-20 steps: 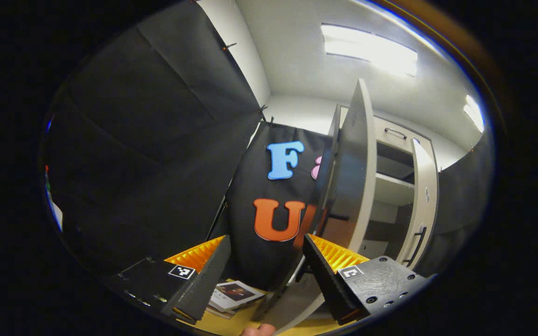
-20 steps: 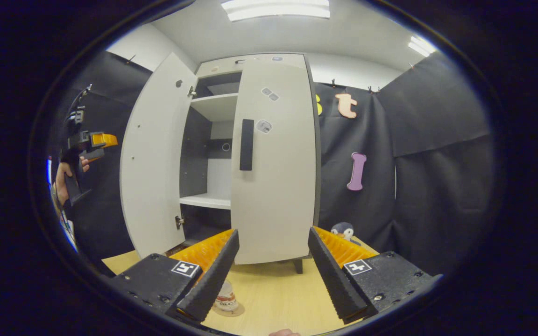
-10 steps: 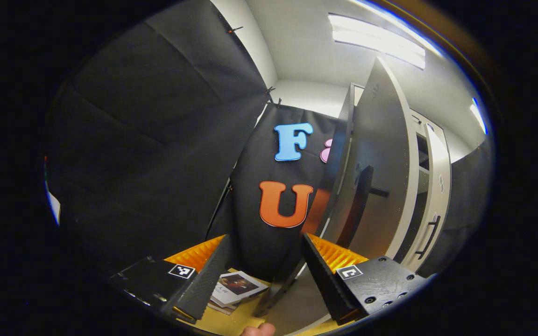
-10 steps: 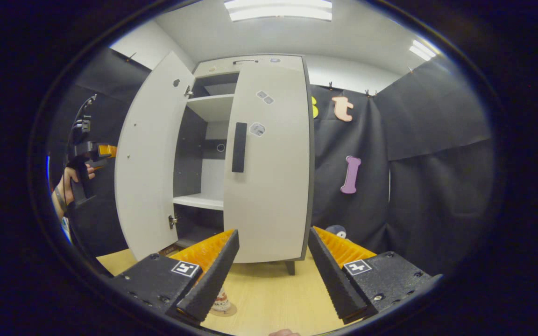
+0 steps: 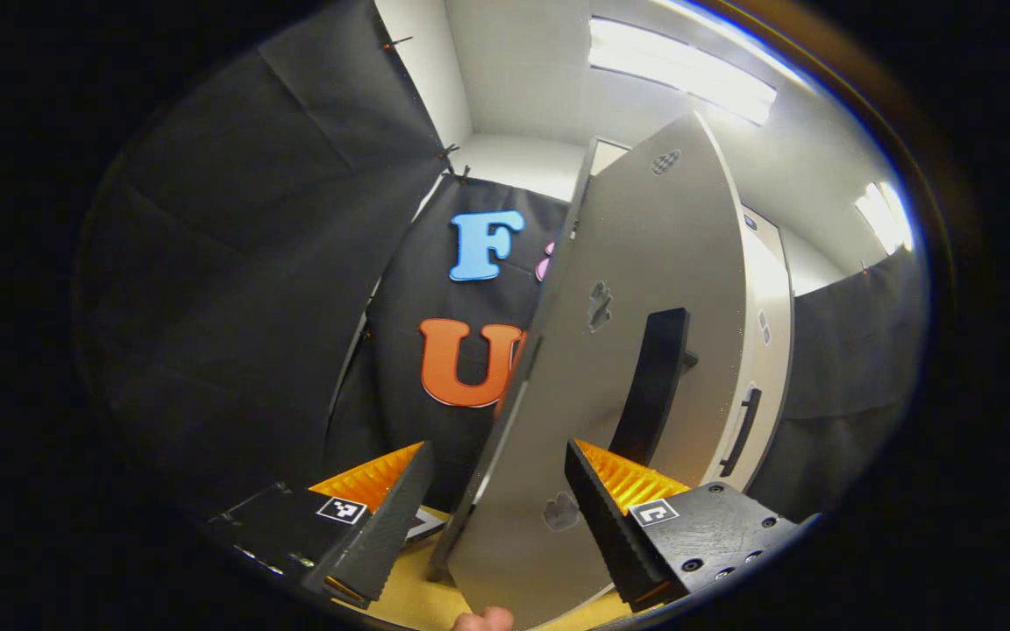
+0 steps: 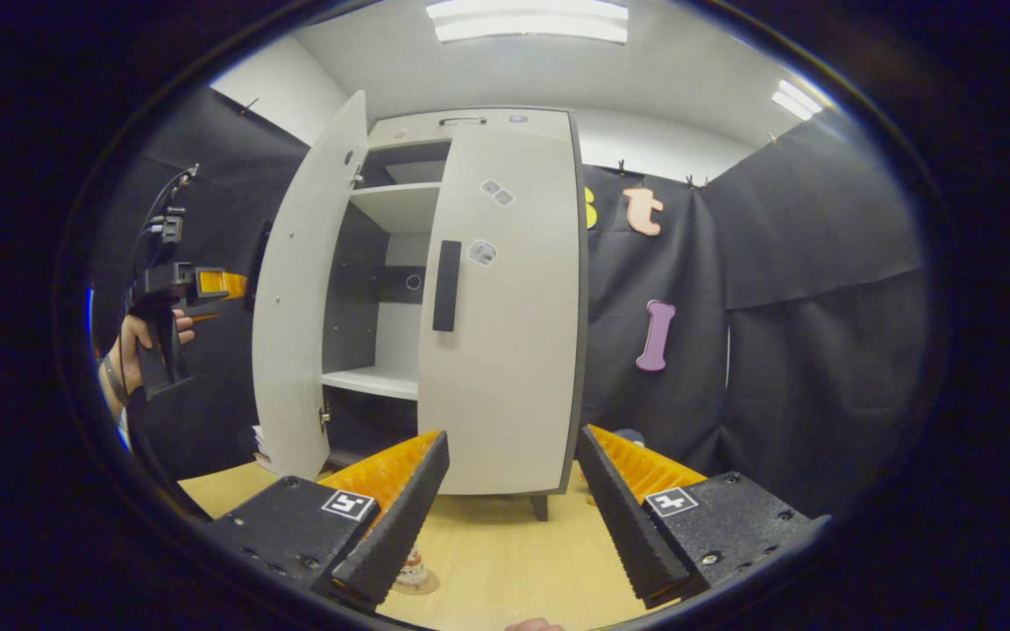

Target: Grasp the bottle in the cabinet with the left hand and place it on the coaster, then close the right door with the right hand and the left door with the left hand.

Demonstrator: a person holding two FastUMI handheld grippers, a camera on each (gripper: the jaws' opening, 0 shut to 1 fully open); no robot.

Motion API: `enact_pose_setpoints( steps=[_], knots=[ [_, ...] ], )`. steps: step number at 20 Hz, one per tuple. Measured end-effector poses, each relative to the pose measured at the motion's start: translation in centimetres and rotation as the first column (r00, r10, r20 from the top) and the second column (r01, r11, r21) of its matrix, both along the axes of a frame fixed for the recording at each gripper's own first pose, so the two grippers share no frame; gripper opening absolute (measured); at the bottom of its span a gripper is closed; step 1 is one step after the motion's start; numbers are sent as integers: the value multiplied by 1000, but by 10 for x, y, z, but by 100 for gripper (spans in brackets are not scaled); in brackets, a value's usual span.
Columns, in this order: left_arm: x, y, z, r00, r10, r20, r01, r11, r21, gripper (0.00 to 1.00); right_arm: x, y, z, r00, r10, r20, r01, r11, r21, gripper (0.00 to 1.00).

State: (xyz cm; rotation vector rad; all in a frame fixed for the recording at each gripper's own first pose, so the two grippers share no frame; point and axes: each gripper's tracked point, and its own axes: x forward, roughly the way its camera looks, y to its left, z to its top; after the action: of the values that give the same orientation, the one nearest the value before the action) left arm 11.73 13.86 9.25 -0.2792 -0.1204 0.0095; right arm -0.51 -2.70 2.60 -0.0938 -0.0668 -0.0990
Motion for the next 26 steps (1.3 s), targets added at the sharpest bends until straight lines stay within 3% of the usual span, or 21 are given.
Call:
enact_pose_setpoints(
  steps=[1, 6, 8, 11, 14, 16, 17, 19, 20, 24, 26],
  knots=[
    [4, -12, -1, 1000, -26, -3, 26, 1000, -7, 99, -3, -4, 1, 1000, -12, 4, 12, 1000, -3, 97],
    [26, -55, -7, 991, -129, -20, 128, 991, -44, 99, -21, -21, 3, 996, -83, 18, 83, 997, 1, 97],
    [32, -50, -3, 996, -86, -9, 85, 996, -31, 100, -26, -27, 1, 994, -106, 19, 105, 994, 11, 97],
    [22, -47, 3, 998, -68, 12, 69, 997, -43, 99, -28, -33, 2, 992, -122, 19, 122, 992, 19, 94],
    [10, -34, 2, 999, -50, 14, 50, 999, 0, 99, -27, -36, -1, 992, -128, 14, 127, 992, 27, 94],
    [0, -20, 1, 1000, -21, 16, 20, 998, 56, 95, -22, -30, -5, 994, -105, 2, 105, 993, 45, 97],
    [-6, -16, -1, 1000, -13, 18, 11, 997, 76, 99, -20, -27, -8, 996, -94, -3, 94, 994, 52, 97],
    [-21, -11, -3, 1000, 4, 24, -6, 994, 111, 95, -16, -20, -9, 997, -71, -12, 72, 996, 56, 97],
    [-28, -9, -5, 1000, 12, 22, -15, 991, 130, 99, -13, -18, -11, 998, -62, -18, 63, 996, 57, 97],
    [-49, -11, -20, 1000, 16, -9, -15, 988, 153, 95, -2, -5, -18, 999, -19, -50, 23, 997, 73, 97],
    [-59, -12, -25, 999, 35, -1, -34, 986, 164, 99, 2, 0, -19, 998, -3, -57, 7, 997, 79, 97]
  ],
)
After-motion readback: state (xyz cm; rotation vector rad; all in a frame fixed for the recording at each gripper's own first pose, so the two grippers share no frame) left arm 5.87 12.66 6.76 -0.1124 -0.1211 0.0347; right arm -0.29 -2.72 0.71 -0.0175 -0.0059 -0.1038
